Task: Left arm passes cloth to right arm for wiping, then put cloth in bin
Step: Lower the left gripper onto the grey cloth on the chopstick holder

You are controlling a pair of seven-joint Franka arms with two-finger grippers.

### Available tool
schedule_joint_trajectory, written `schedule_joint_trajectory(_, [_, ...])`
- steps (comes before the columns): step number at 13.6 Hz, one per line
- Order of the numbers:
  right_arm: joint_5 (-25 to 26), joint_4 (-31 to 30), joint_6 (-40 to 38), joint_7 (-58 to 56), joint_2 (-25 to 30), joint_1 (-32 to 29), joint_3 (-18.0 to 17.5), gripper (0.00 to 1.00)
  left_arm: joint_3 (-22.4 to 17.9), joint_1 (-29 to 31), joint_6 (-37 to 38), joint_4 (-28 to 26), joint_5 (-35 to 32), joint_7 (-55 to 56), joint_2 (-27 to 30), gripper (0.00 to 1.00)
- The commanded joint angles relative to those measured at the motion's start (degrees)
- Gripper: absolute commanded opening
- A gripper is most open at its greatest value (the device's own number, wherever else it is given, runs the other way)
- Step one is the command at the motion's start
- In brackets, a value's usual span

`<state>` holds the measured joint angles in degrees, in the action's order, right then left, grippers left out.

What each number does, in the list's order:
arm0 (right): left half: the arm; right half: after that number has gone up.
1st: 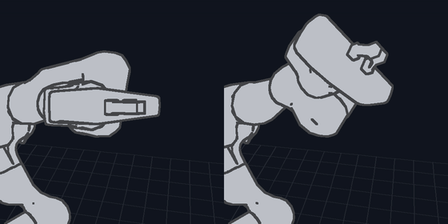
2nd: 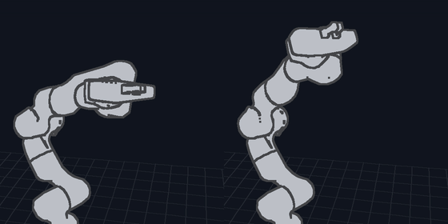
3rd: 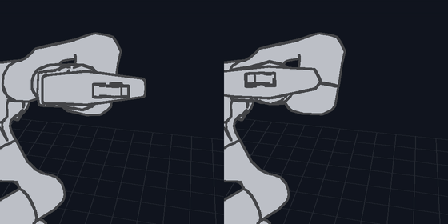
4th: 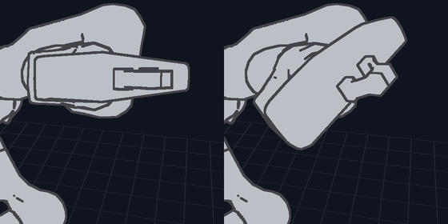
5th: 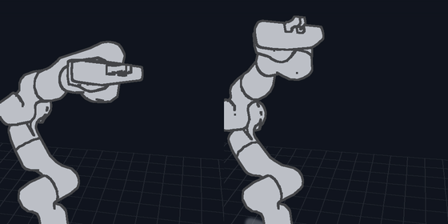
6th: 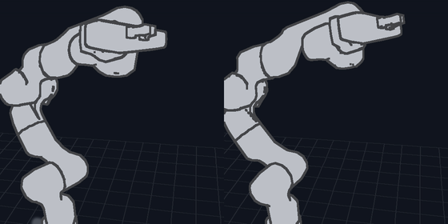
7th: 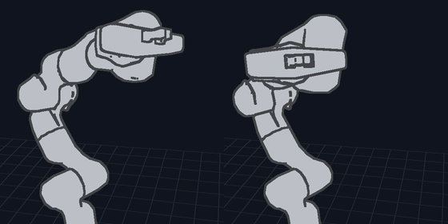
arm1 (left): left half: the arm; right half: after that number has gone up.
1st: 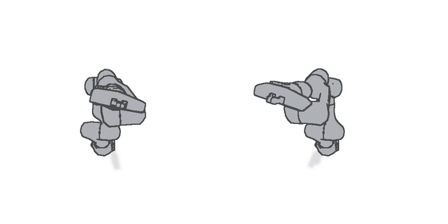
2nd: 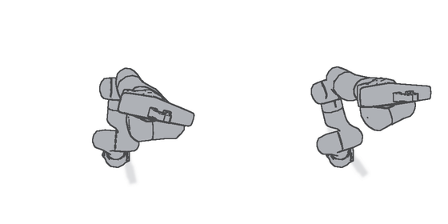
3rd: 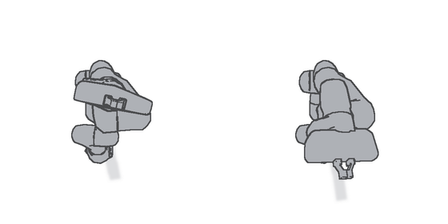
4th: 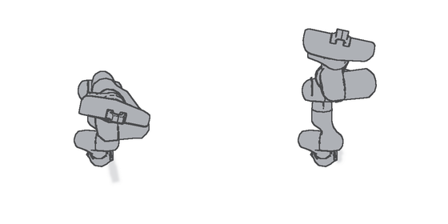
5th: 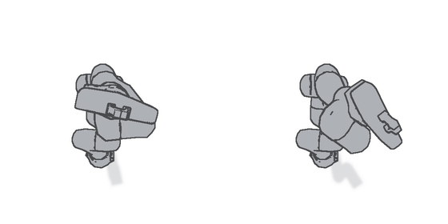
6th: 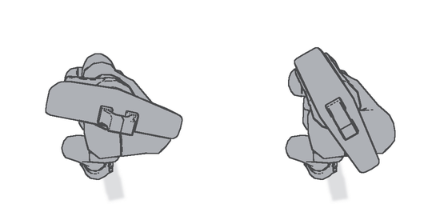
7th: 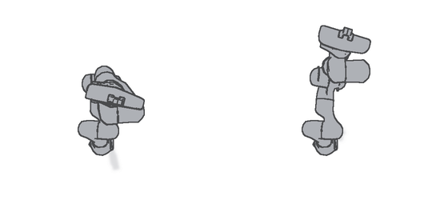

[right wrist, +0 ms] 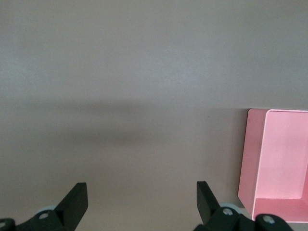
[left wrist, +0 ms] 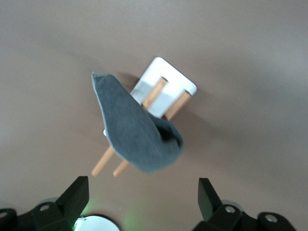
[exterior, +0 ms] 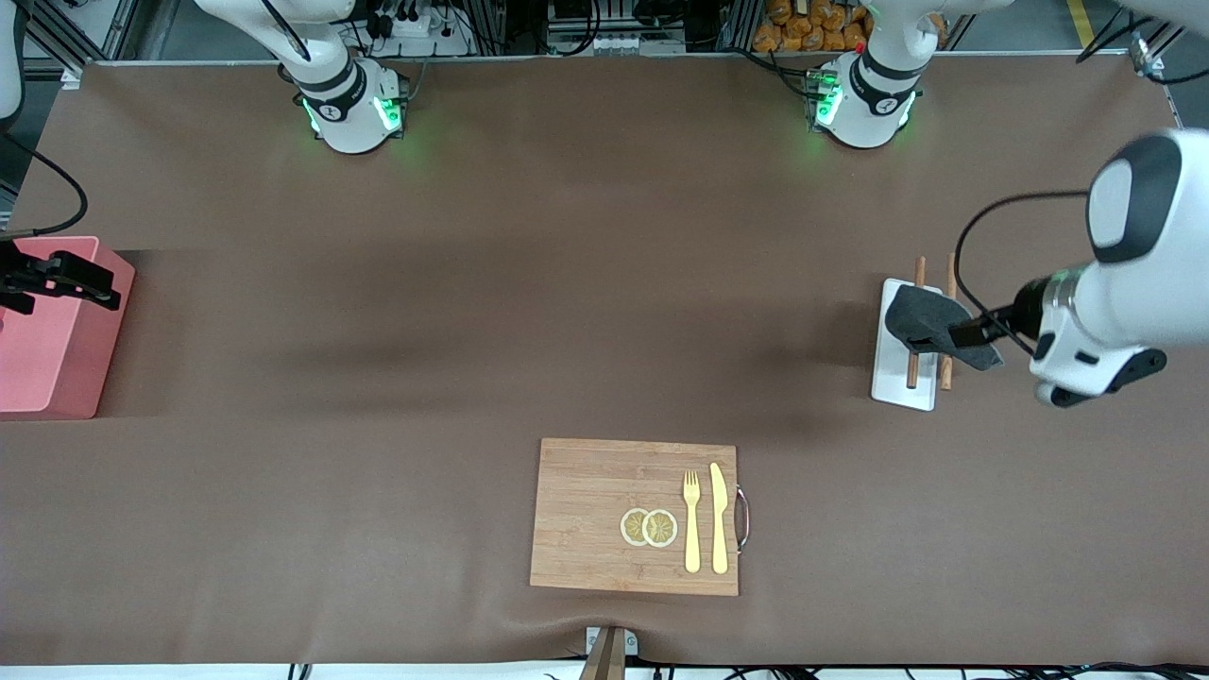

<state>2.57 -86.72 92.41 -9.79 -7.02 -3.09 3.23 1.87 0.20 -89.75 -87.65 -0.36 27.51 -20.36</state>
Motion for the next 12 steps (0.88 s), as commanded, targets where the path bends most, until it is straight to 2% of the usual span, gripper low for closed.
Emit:
schedule_joint_trajectory(1, [-0.3, 0.6, -0.1, -0.1, -0.2, -0.2, -0.1, 1.0, 0.3, 6.4, -2.6, -0.8, 7.0, 1.6, -2.6, 1.0])
schedule_joint_trajectory(3, [-0.2, 0.7, -0.2, -0.1, -0.2, 0.0, -0.1, 1.0, 0.3, 9.3, -2.9, -3.9, 9.5, 1.7, -0.5, 1.0])
schedule_joint_trajectory(5, [-0.1, 0.8, -0.4, -0.1, -0.2, -0.1, -0.1, 1.0, 0.3, 9.6, -4.2, -4.6, 9.8, 2.5, -0.7, 1.0])
schedule_joint_trajectory(12, [-0.2, 0.8, 0.0, -0.1, -0.3, 0.0, -0.1, 1.0, 0.9, 8.7, -15.2, -18.6, 10.1, 6.4, 3.9, 1.0])
